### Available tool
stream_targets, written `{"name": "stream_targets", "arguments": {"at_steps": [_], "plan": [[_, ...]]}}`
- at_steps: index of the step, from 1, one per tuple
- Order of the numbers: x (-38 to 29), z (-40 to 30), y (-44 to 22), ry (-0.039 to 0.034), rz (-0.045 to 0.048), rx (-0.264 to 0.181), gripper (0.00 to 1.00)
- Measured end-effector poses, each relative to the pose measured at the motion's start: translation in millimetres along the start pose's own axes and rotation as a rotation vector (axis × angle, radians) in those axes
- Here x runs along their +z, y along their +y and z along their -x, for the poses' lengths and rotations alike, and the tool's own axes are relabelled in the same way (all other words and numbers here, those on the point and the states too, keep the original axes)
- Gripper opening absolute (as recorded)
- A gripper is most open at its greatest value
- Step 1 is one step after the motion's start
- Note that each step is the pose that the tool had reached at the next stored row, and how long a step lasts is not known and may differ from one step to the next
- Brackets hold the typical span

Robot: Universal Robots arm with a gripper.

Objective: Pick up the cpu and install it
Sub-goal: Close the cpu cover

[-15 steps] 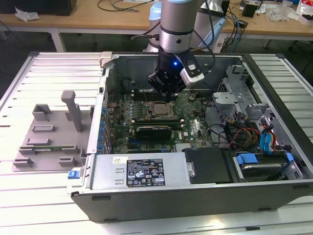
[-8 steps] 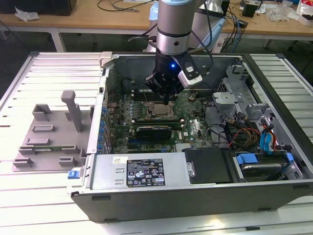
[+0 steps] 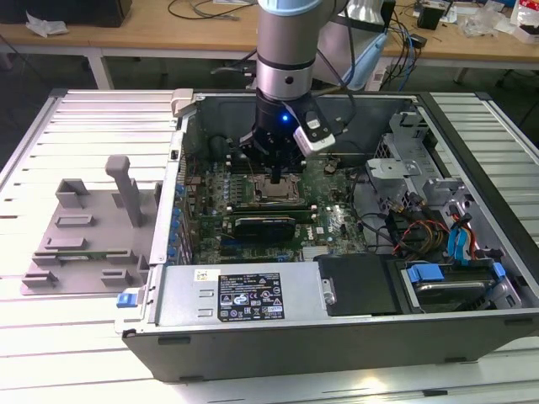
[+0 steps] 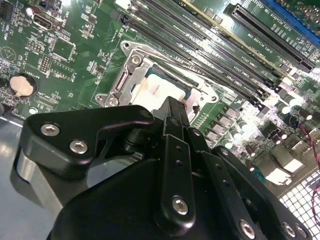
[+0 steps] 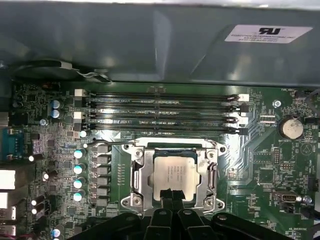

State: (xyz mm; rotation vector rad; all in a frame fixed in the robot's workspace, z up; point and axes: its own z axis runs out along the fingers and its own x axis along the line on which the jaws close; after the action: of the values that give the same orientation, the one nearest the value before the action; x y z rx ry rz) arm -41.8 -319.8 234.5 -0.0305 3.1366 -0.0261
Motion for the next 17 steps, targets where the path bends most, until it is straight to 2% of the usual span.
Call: {"name": "stream_targets", "arguments": {"at_steps": [6, 9, 17], "plan": [[2.1, -10.8, 0.2, -0.0013, 0.0000, 0.000, 0.11], [7.9, -18.0, 0.5, -0.0017, 0.0000, 0.000, 0.11], [21.7, -27.3, 1.8, -0.0038, 0.0023, 0.000, 0.11]]}}
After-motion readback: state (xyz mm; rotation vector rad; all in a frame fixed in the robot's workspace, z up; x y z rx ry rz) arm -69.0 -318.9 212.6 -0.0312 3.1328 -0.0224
